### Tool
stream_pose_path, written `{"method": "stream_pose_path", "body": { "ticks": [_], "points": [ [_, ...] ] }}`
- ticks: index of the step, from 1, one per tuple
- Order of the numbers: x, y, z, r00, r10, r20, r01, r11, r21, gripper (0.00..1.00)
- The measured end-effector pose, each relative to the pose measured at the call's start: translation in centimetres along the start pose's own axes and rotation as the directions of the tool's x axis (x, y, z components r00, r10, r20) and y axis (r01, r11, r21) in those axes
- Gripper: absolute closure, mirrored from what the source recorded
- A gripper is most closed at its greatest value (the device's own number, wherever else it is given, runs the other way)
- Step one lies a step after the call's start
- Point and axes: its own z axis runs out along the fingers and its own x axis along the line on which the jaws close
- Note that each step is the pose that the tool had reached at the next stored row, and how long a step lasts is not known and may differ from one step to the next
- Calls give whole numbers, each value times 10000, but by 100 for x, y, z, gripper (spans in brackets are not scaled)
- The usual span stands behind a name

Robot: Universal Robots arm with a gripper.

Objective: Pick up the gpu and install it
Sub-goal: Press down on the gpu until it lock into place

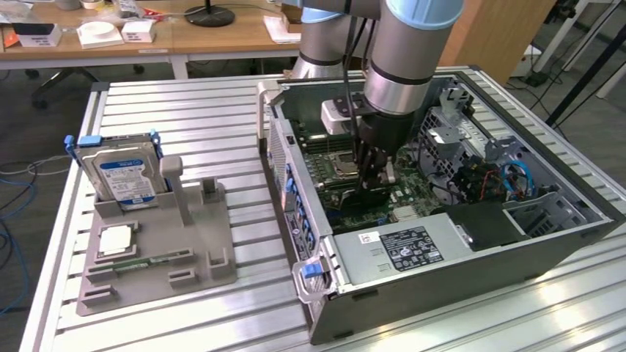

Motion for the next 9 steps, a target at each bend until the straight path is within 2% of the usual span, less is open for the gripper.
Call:
{"method": "stream_pose_path", "body": {
  "ticks": [3,6,9],
  "points": [
    [-3,-1,-17,10000,1,35,-1,10000,13,89],
    [-1,-1,-102,10000,1,12,-1,10000,5,89],
    [-1,-1,-102,10000,0,14,0,10000,5,89]
  ]
}}
